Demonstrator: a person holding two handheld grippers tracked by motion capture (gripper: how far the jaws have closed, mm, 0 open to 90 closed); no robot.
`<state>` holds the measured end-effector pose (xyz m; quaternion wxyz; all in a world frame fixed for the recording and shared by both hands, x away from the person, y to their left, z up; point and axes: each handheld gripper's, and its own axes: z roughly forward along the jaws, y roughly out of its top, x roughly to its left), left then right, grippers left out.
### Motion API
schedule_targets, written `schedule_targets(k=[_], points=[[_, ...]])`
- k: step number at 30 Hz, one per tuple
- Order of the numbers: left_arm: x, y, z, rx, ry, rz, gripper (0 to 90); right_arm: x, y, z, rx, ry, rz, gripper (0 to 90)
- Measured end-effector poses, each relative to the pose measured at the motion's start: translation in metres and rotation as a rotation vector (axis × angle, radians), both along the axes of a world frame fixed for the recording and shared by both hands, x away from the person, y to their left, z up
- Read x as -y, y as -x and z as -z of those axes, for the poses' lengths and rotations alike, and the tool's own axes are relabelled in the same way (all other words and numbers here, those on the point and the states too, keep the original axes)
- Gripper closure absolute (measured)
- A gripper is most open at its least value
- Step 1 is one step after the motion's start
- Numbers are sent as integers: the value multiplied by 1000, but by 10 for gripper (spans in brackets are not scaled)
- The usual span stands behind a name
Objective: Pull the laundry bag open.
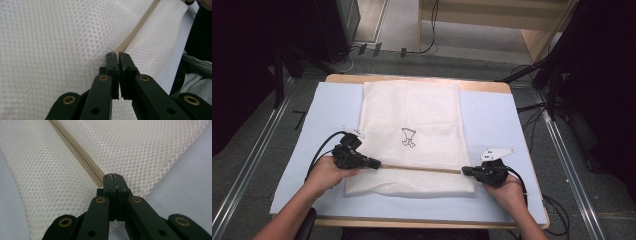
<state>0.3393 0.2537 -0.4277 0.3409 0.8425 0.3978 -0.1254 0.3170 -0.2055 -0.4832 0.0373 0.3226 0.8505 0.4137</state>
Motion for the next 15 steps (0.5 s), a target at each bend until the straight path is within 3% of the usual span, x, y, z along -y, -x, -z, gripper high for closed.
schedule_targets(k=[12, 15], points=[[-41, 12, -3, 8, -15, -74, 891, 0, -3, -1, 2, 8, -25, 900], [-49, 15, -4, 7, -1, -88, 891, 0, -3, -1, 0, 10, -27, 900]])
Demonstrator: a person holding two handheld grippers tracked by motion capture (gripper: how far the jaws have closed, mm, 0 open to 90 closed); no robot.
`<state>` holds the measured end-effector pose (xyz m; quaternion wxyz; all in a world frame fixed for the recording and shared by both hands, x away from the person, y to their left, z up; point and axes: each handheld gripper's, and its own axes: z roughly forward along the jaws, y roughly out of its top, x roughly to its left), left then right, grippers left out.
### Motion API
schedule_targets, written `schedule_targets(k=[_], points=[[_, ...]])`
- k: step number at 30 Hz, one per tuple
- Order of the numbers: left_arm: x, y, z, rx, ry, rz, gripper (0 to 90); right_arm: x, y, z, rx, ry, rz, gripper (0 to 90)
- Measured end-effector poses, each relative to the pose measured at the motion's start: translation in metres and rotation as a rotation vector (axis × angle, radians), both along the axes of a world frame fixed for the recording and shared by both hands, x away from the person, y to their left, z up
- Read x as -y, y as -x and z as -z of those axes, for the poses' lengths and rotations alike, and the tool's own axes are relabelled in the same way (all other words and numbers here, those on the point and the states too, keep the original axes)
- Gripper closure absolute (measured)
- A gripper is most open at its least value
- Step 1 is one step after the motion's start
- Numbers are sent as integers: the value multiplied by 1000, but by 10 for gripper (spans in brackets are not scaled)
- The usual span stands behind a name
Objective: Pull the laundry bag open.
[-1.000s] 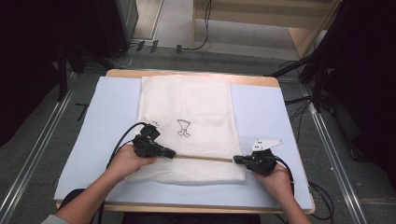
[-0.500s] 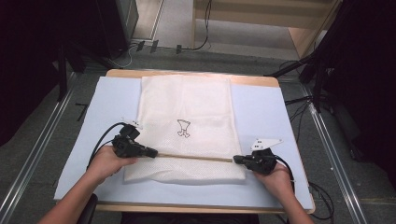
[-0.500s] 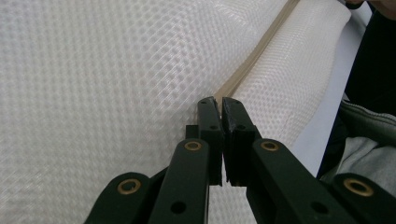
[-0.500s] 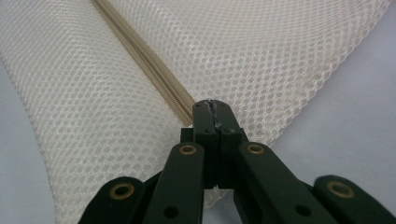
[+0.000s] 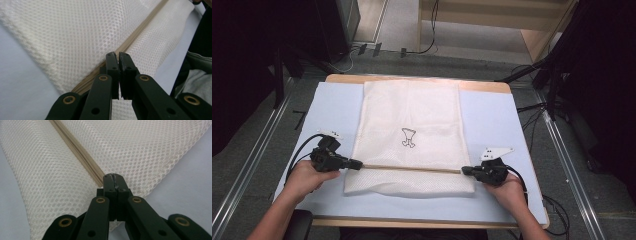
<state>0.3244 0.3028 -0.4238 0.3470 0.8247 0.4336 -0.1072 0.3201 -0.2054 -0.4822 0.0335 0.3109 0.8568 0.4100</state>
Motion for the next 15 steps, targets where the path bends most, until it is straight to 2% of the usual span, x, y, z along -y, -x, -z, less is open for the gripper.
schedule_targets(k=[1, 2, 3, 5, 6, 7, 9, 12, 15], points=[[-4, 1, 0, 9, -9, -11, 891, 0, 0, 0, -1, 0, -1, 900], [-7, 1, 1, 0, -2, -26, 891, 0, 0, 0, -2, 0, 1, 900], [-11, 2, 1, -2, -13, -40, 891, 0, 0, 0, -4, 1, 2, 900], [-23, 4, 2, 11, -57, -82, 892, 0, 0, 0, -4, 1, 2, 900], [-30, 5, 3, 7, -60, -99, 891, 0, 0, 0, -4, 1, 1, 900], [-36, 6, 4, -1, -42, -124, 891, 0, 0, 0, -7, -1, 4, 900], [-42, 9, 4, 5, -10, -130, 891, 0, -1, -1, -13, 6, -1, 900], [-39, 10, 4, 12, -33, -129, 889, 0, -2, -2, -21, 5, -2, 900], [-38, 12, 3, 33, -26, -128, 884, -1, -3, -3, -20, 18, -12, 900]])
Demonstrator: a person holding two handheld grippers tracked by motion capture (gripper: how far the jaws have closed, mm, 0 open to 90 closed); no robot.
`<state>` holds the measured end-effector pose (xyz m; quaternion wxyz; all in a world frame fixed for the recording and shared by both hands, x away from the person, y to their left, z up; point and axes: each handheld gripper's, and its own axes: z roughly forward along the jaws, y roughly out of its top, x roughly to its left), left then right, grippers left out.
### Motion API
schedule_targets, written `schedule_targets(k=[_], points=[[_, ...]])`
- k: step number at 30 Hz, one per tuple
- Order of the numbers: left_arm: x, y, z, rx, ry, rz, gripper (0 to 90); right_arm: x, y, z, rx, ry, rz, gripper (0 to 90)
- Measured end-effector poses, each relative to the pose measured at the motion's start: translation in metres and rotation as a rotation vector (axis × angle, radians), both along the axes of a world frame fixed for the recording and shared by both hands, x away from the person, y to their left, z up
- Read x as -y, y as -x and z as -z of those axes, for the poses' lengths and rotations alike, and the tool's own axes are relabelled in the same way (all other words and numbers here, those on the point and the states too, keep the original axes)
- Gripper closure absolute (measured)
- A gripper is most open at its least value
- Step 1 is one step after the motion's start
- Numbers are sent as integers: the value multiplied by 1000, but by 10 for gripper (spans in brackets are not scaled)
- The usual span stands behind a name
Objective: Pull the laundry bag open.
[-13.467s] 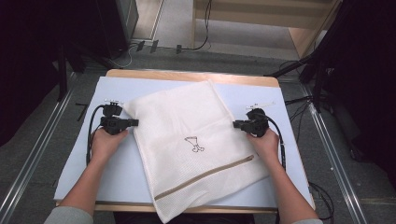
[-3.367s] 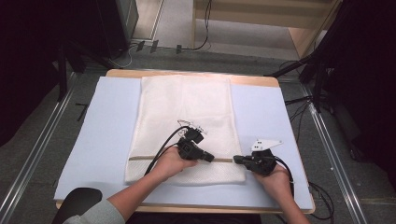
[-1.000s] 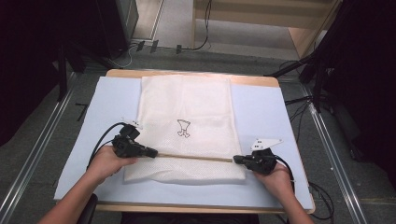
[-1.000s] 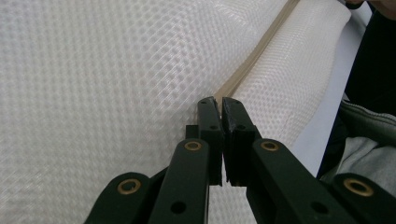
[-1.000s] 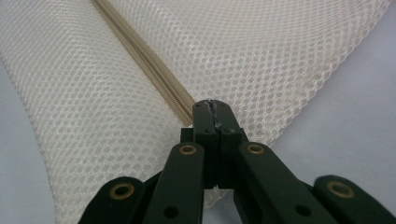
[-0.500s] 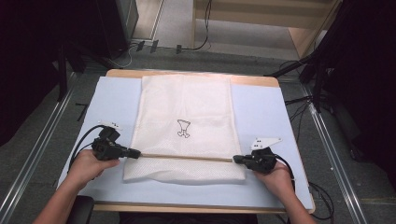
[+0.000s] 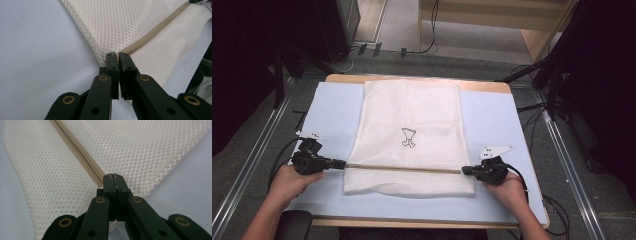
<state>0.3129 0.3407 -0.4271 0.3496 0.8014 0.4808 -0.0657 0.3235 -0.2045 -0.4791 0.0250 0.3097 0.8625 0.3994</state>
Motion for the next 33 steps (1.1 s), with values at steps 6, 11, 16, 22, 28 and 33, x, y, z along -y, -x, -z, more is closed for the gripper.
schedule_targets(k=[6, 11, 16, 22, 28, 33], points=[[0, 4, -5, 78, -9, 10, 801, 1, -2, -8, -11, -6, -10, 781], [1, 7, -10, 145, -24, -9, 658, 3, -4, -17, 11, -61, 42, 627], [3, 9, -11, 222, -85, -30, 531, 7, -6, -20, 44, -86, 76, 562], [-6, 7, -9, 252, -114, -89, 447, 12, -9, -20, 38, -106, 127, 482], [-16, 6, -6, 240, -130, -135, 437, 24, -14, -22, 77, -108, 231, 391], [-20, 5, -5, 253, -130, -169, 409, 39, -19, -20, 72, -107, 301, 393]])
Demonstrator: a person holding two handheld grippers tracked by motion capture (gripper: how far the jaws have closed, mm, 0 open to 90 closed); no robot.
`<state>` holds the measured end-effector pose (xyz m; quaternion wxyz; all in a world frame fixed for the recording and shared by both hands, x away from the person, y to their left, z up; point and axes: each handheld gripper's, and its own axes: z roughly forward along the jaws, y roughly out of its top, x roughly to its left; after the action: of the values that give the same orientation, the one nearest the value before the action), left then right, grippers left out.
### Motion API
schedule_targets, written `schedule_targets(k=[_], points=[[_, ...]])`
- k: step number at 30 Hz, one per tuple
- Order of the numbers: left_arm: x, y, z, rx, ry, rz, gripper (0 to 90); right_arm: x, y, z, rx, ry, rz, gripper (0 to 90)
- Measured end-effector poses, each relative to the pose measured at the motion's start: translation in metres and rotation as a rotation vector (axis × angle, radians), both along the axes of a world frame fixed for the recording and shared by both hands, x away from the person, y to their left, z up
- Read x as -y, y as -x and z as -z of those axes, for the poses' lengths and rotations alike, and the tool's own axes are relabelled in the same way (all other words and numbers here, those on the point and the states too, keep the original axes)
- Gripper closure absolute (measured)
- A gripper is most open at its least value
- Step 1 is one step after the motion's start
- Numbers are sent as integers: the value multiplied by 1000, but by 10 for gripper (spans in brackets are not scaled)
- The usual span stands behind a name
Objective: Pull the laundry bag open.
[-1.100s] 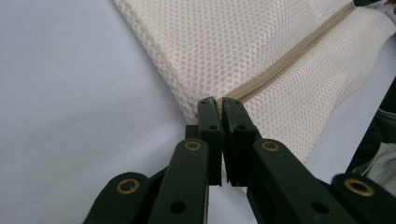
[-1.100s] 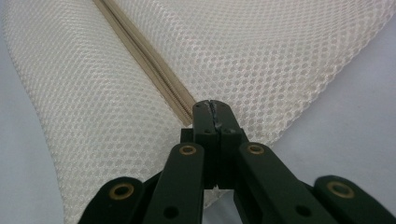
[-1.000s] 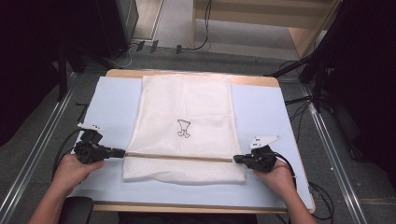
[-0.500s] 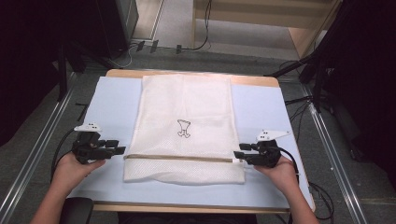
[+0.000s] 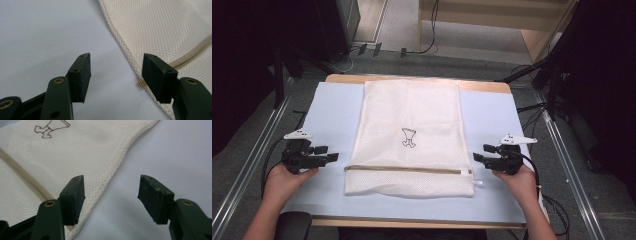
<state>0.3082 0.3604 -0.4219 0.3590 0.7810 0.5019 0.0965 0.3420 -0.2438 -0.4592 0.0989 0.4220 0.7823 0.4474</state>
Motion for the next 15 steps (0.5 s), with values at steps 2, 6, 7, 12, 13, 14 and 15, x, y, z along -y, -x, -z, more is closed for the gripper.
schedule_targets(k=[2, 6, 7, 12, 13, 14, 15], points=[[-1, 0, 0, 1, 1, -20, 402, 4, -1, 1, -4, -4, 18, 393], [-6, -2, -2, -16, 70, -71, 385, 6, -2, 2, -12, -4, 41, 393], [-6, -2, -2, -12, 74, -73, 384, 6, -2, 3, -16, -1, 43, 393], [-7, -3, 1, -17, 52, -74, 382, 5, -2, 4, -14, 2, 44, 393], [-7, -3, 1, -17, 52, -74, 383, 5, -2, 4, -14, 4, 44, 392], [-7, -3, 2, -18, 49, -74, 383, 5, -2, 4, -14, 5, 45, 392], [-7, -4, 2, -19, 48, -73, 383, 5, -2, 4, -15, 6, 47, 392]])
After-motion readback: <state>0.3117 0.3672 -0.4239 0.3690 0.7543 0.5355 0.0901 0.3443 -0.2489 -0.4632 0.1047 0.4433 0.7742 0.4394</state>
